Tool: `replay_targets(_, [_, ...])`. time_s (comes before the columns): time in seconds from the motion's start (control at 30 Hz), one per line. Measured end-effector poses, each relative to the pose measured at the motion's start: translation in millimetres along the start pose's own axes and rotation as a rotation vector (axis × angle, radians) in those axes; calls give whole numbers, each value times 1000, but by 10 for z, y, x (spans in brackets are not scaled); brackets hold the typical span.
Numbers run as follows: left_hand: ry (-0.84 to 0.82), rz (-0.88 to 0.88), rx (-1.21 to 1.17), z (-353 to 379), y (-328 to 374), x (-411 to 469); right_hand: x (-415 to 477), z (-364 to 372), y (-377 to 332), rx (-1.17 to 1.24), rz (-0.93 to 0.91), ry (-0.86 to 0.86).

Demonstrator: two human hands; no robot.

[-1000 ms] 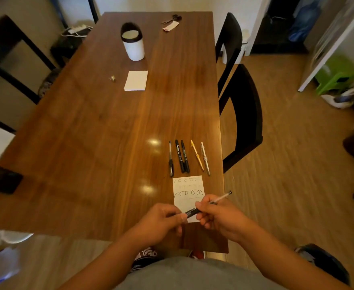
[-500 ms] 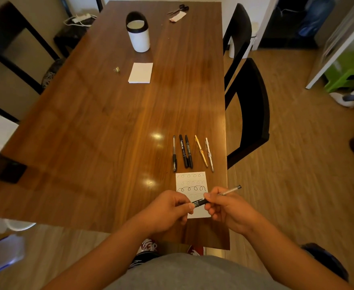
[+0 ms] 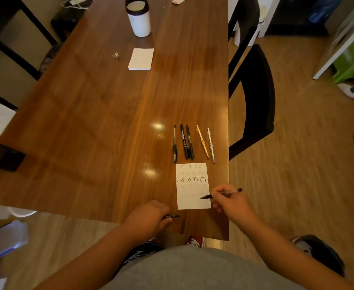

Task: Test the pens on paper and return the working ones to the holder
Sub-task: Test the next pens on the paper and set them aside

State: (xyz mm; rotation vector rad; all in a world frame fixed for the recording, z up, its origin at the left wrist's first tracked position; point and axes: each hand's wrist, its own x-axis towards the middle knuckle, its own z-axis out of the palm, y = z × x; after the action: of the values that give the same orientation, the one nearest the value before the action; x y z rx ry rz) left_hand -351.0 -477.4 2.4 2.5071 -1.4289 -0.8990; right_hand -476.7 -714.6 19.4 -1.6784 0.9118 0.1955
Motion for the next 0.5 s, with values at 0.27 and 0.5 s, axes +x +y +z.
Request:
replay_targets(0.27, [74,146,110,390,88,20,-96,433,15,-132,-122,-57])
replay_targets(0.5, [108,153,133,457,80,35,-70,515,-8,-225,-177,-69])
